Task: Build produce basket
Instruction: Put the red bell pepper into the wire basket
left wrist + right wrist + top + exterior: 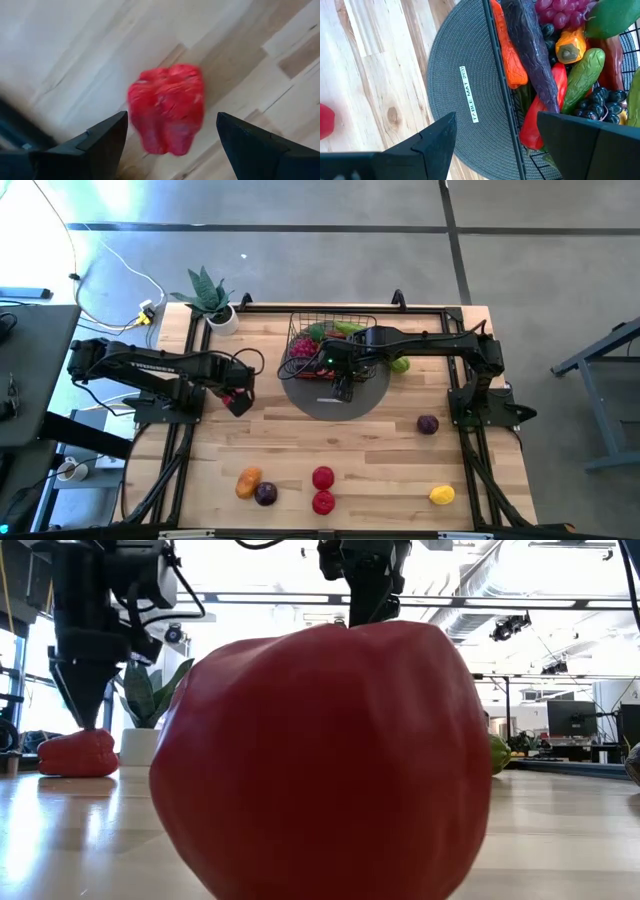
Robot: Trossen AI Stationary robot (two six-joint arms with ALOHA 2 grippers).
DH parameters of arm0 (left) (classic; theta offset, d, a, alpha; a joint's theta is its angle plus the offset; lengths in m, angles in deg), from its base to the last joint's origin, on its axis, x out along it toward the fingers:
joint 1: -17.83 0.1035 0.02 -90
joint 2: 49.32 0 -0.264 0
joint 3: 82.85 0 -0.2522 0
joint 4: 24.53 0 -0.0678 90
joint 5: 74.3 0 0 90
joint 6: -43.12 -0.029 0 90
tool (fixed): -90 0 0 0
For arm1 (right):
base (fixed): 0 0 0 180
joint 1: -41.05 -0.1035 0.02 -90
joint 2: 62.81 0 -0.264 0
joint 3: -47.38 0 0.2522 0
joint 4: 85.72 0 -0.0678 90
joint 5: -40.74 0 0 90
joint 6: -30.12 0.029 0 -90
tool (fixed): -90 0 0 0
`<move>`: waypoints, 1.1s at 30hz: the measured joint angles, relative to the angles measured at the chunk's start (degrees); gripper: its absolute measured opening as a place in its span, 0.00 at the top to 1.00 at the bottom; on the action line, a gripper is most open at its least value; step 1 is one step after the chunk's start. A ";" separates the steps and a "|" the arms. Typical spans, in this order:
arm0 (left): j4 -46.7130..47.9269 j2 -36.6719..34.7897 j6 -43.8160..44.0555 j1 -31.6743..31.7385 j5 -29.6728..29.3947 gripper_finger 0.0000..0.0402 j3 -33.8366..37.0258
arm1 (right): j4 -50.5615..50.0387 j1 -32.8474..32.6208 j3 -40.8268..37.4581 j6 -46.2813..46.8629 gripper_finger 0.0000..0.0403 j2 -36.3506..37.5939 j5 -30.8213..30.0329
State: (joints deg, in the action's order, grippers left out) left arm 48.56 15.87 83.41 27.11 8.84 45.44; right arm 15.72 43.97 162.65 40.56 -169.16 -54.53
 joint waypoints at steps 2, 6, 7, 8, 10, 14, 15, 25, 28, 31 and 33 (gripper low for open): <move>-1.58 0.00 0.50 0.18 0.53 0.26 0.72 | 0.00 0.00 0.00 0.10 0.36 0.00 0.00; -3.22 0.00 1.95 0.20 2.23 0.26 1.82 | 0.00 0.00 0.00 0.06 0.36 0.00 0.02; -3.17 0.00 2.39 0.18 2.36 0.26 2.08 | 0.00 0.00 0.00 0.11 0.36 0.00 0.02; -3.26 0.00 2.67 0.18 2.30 0.26 2.38 | 0.00 0.00 0.00 0.07 0.36 0.00 0.02; -3.33 0.00 3.00 0.22 2.31 0.24 2.81 | 0.02 0.00 0.00 -0.08 0.36 0.00 0.02; -3.63 0.00 2.41 0.20 3.37 0.16 2.81 | 0.02 0.00 0.00 0.04 0.36 0.00 0.02; -3.65 0.00 1.84 0.20 3.43 0.14 2.81 | 0.04 0.00 0.00 -0.06 0.36 0.00 0.02; -3.16 2.06 -1.04 0.20 0.64 0.06 2.81 | 0.04 0.00 0.02 0.03 0.36 0.00 0.07; -3.78 3.50 -1.07 0.20 0.66 0.07 2.81 | 0.04 0.00 0.00 0.07 0.36 0.00 0.09; -4.69 4.94 -1.02 0.20 0.68 0.07 2.81 | 0.04 0.00 0.00 -0.02 0.36 0.00 0.20; -5.29 5.76 -1.02 0.20 0.87 0.07 2.79 | 0.07 0.00 0.00 0.05 0.36 0.00 0.20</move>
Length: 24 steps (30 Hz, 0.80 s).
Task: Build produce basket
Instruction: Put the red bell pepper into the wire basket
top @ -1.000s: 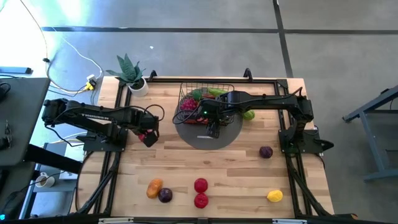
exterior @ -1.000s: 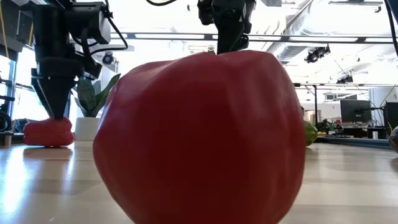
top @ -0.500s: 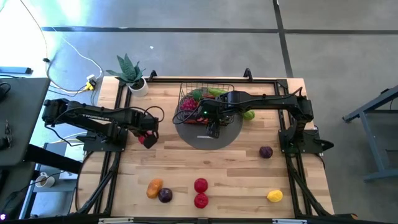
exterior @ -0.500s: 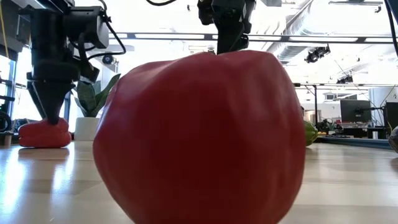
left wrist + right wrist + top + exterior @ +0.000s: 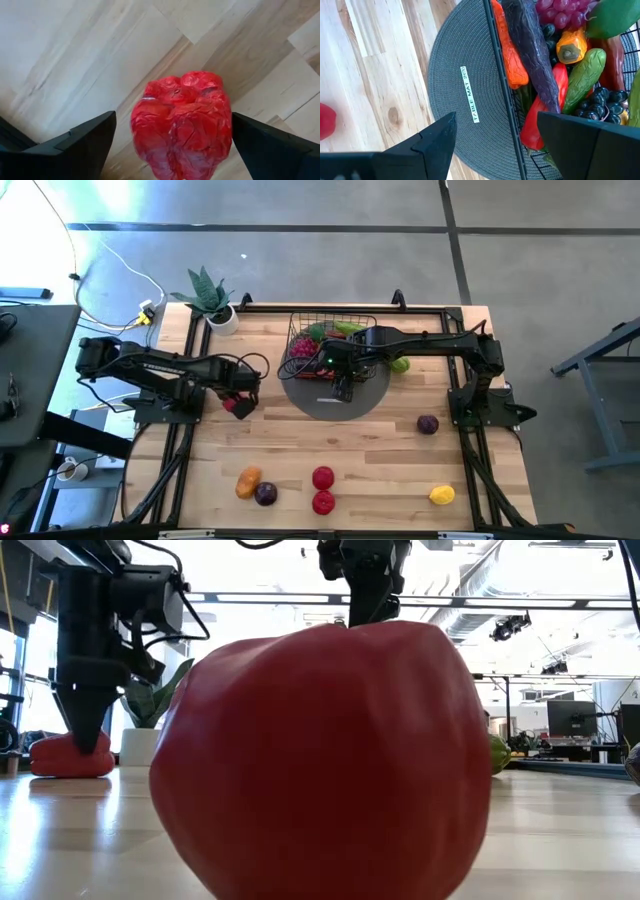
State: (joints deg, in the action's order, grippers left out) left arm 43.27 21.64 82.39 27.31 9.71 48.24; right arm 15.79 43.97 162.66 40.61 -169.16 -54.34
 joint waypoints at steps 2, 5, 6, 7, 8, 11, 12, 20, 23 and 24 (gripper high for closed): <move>-0.12 1.06 0.10 0.00 0.44 0.07 0.00 | 0.08 0.00 0.01 0.02 0.36 0.00 -0.01; -0.23 2.61 0.20 0.00 0.85 0.08 0.00 | 0.20 0.00 0.02 -0.11 0.36 0.00 -0.02; -0.56 3.13 0.52 0.00 0.85 0.09 0.00 | 0.24 0.00 0.01 0.02 0.36 0.00 -0.02; -0.82 3.56 0.71 0.00 0.92 0.10 0.00 | 0.30 0.00 0.02 0.06 0.36 0.00 -0.02; -1.12 3.87 0.90 0.00 0.91 0.12 0.00 | 0.34 0.00 0.00 0.00 0.36 0.00 -0.02; -1.93 4.57 1.01 0.00 0.91 0.19 0.00 | 0.55 0.00 0.02 -0.07 0.36 0.00 -0.03; -2.03 4.60 1.01 0.00 0.93 0.21 0.00 | 0.63 0.00 0.02 0.04 0.36 0.00 -0.04; -2.46 4.57 -0.42 0.00 0.89 0.44 -0.09 | 1.18 0.00 0.02 -0.06 0.36 0.00 -0.22; -2.48 4.04 -1.09 0.00 0.90 0.44 -0.07 | 1.20 0.00 0.02 0.03 0.36 0.00 -0.22; -2.45 3.78 -1.35 0.00 0.91 0.44 -0.19 | 1.22 0.00 0.02 0.04 0.36 0.00 -0.24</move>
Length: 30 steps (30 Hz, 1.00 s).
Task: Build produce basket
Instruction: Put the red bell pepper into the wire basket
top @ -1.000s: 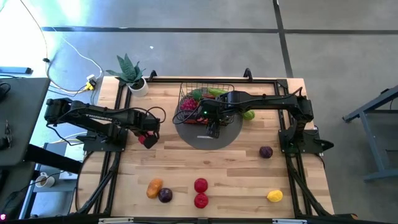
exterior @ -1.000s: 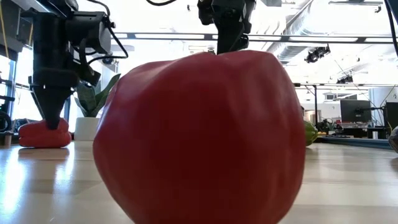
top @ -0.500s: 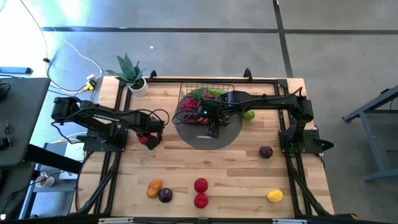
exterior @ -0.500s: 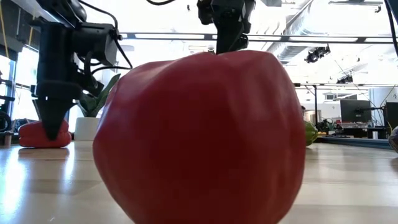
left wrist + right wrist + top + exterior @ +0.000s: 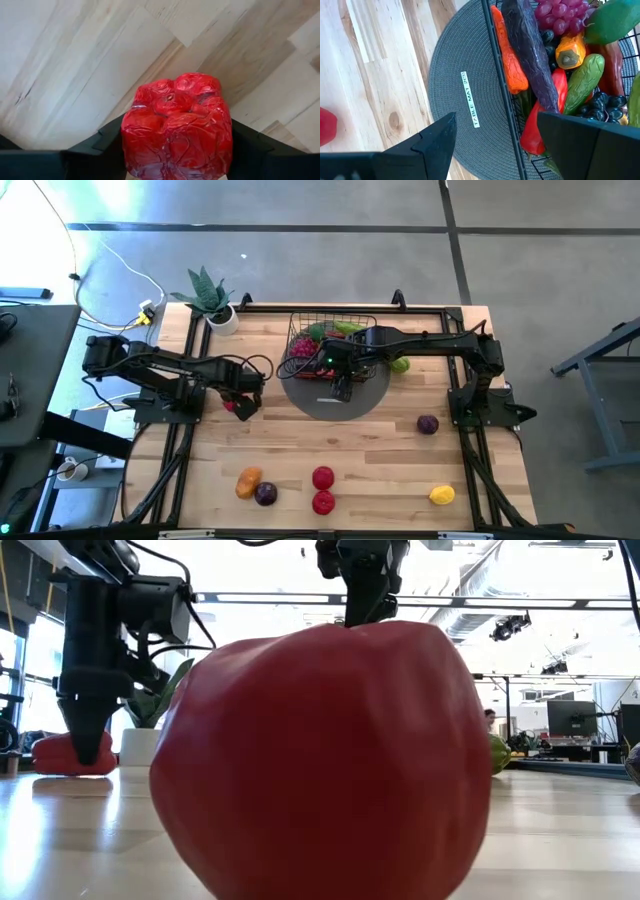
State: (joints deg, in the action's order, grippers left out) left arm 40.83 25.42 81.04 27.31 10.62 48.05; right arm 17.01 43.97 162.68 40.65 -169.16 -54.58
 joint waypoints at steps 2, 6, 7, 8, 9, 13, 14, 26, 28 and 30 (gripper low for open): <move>-0.03 -0.69 -0.08 0.00 0.00 0.44 -0.57 | 0.02 -0.02 0.00 -0.18 0.36 0.00 0.00; -0.43 -2.64 -1.57 0.03 -0.05 0.43 -2.77 | 0.12 0.00 0.00 -0.02 0.36 0.00 0.02; -0.50 -3.04 -1.97 0.09 -0.07 0.43 -3.52 | 0.24 0.00 0.00 -0.08 0.36 0.00 0.02; -0.72 -3.40 -2.41 0.27 -0.09 0.43 -4.39 | 0.36 0.00 0.00 -0.18 0.36 0.00 0.02; -0.81 -3.78 -2.77 0.51 -0.13 0.43 -5.31 | 0.42 -0.02 0.00 -0.09 0.36 0.00 0.02; -0.96 -4.89 -4.89 2.38 -1.65 0.43 -9.09 | 1.00 0.00 0.00 -0.14 0.36 0.00 0.02; -1.00 -5.01 -5.49 3.05 -2.05 0.43 -10.12 | 1.21 0.00 0.00 -0.16 0.36 0.00 0.03; -6.26 -5.61 -11.93 11.78 -3.32 0.42 -18.06 | 1.84 0.00 0.00 0.02 0.36 0.00 0.04; -9.16 -5.63 -12.89 13.29 -2.45 0.42 -18.21 | 1.86 0.00 0.00 0.00 0.36 0.00 0.04; -12.07 -5.63 -13.29 14.71 -0.87 0.42 -18.22 | 2.12 -0.02 0.00 0.00 0.36 0.00 0.06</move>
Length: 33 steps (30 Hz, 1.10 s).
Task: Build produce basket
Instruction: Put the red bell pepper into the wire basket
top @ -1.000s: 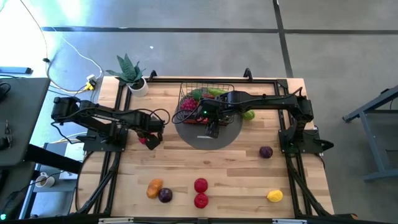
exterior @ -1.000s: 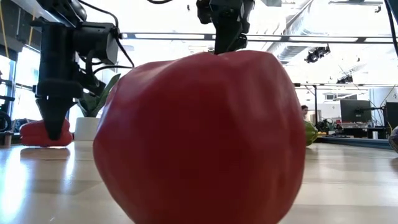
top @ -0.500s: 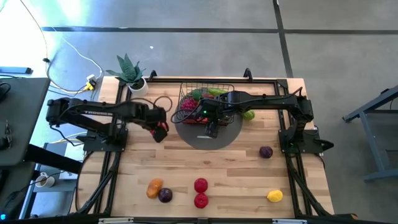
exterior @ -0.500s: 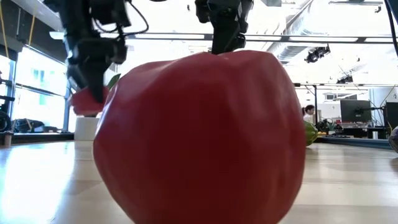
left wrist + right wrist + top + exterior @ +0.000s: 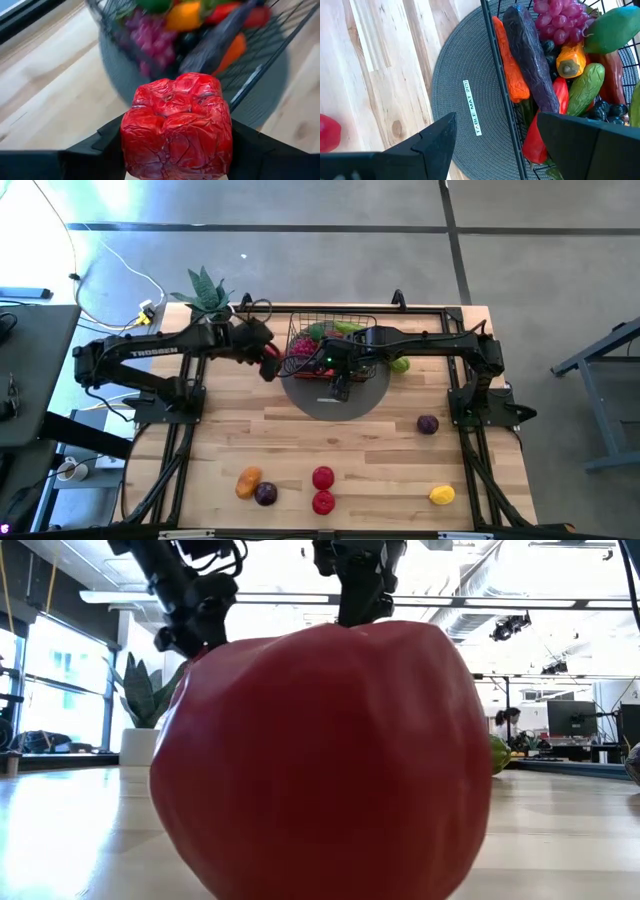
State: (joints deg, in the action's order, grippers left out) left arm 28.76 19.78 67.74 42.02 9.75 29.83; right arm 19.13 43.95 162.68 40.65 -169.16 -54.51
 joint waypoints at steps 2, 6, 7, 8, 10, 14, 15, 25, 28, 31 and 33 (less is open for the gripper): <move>-2.54 0.02 -0.67 1.25 1.87 0.42 0.00 | 0.39 0.00 0.00 -0.02 0.36 0.00 0.00; -7.84 0.01 -1.29 2.92 3.76 0.42 0.00 | 1.62 0.02 0.00 0.00 0.36 0.00 0.04; -9.22 0.00 -1.33 3.25 3.98 0.42 0.00 | 1.90 0.02 0.00 -0.02 0.36 0.00 0.18; -10.62 0.02 -1.52 3.55 4.05 0.42 0.00 | 2.15 0.02 0.00 0.00 0.36 0.00 0.20; -13.28 0.02 -2.79 4.16 4.05 0.42 0.00 | 2.87 0.00 0.00 0.53 0.36 0.00 0.20; -18.62 0.60 -6.04 5.57 4.06 0.42 -0.02 | 3.92 0.00 0.00 6.11 0.36 0.00 0.20; -19.86 0.83 -6.81 6.06 4.08 0.42 0.00 | 4.25 0.02 0.00 6.59 0.36 0.00 0.10; -31.09 5.30 -14.18 10.72 7.05 0.36 -0.04 | 4.31 0.10 0.00 7.63 0.36 0.00 -0.70; -33.93 6.85 -15.87 11.89 7.03 0.35 -0.04 | 4.31 0.09 0.00 7.58 0.36 0.00 -0.70; -35.66 8.61 -16.32 12.48 7.19 0.34 -0.04 | 4.29 0.09 0.00 7.54 0.36 0.00 -0.70; -36.71 9.78 -16.34 12.61 7.70 0.34 -0.04 | 4.30 0.10 0.00 7.51 0.36 0.00 -0.72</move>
State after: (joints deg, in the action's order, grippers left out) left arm -7.95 29.56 51.41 54.63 17.45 29.78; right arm 23.43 44.04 162.68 48.15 -169.16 -55.23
